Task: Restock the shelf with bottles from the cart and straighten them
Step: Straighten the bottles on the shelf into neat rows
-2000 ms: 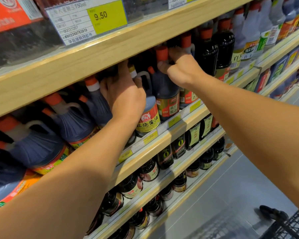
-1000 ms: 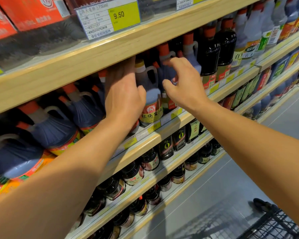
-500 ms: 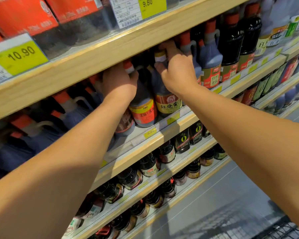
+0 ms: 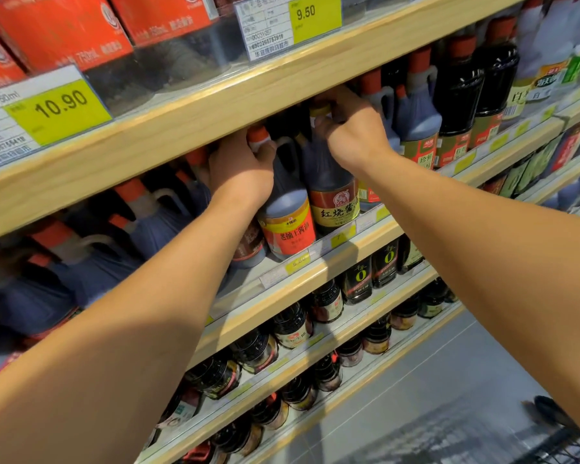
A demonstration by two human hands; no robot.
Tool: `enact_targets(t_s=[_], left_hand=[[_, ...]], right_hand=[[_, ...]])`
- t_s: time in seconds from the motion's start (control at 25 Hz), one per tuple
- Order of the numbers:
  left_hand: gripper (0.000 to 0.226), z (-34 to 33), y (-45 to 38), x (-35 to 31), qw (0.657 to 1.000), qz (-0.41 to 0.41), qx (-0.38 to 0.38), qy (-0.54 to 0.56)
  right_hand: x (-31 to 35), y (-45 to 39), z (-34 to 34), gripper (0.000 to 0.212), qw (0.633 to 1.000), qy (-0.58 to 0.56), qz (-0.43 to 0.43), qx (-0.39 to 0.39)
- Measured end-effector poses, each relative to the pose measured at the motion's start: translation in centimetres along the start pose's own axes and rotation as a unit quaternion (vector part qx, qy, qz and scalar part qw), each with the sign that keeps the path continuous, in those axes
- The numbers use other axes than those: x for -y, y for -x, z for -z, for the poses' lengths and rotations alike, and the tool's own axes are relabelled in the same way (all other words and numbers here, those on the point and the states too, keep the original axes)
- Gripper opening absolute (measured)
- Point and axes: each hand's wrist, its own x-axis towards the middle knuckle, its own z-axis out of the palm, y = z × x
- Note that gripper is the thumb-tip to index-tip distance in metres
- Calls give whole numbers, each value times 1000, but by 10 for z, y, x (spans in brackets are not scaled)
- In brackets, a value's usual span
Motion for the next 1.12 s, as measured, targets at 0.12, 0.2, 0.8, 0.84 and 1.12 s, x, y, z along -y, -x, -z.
enact_targets(t_s=[0.12, 0.2, 0.8, 0.84, 1.12], left_hand=[[30, -4, 0, -3, 1000, 8, -14, 7], [30, -4, 2, -2, 1000, 11, -24, -1], [54, 36, 60, 39, 991, -82, -44, -98], [52, 48, 67, 51, 991, -66, -43, -109], [65, 97, 68, 104, 989, -60, -64, -117]], right_hand=[[-5, -4, 14, 26, 996, -67, -9, 53], [-6, -3, 18, 25, 995, -82, -2, 63], [22, 66, 1, 29, 968, 229, 80, -69], [30, 82, -6, 29, 965, 218, 127, -66], [78, 114, -88, 40, 959, 179, 220, 11]])
